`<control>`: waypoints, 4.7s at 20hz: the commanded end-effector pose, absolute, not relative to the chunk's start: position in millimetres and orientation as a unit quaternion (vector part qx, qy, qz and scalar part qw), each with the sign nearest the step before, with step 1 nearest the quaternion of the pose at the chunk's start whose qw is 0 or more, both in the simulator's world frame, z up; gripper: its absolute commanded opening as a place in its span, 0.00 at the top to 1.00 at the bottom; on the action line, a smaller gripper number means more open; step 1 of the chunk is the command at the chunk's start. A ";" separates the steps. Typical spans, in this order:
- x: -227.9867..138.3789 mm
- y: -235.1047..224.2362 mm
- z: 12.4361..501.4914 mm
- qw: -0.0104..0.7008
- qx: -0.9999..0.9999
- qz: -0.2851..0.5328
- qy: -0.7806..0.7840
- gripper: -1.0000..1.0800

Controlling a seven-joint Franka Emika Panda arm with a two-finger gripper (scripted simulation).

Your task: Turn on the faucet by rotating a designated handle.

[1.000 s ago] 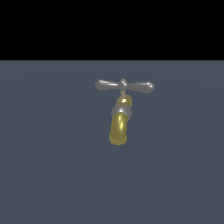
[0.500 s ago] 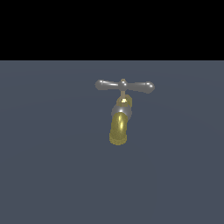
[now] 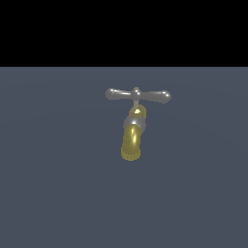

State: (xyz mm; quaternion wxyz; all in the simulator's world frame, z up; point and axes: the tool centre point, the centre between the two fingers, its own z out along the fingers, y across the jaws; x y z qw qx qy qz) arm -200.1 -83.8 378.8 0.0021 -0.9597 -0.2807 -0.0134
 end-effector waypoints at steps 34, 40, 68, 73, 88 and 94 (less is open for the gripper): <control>-65.0 -125.1 215.4 -0.002 -0.809 -0.001 -0.588 1.00; -53.7 -123.2 203.1 -0.001 -0.793 0.000 -0.609 1.00; -4.2 -139.2 198.3 0.000 -0.787 0.000 -0.618 1.00; 8.8 -144.3 198.3 0.000 -0.787 0.000 -0.618 1.00; 40.2 -147.1 197.5 0.002 -0.789 0.002 -0.615 1.00; 59.3 -139.0 197.5 0.002 -0.788 0.001 -0.615 1.00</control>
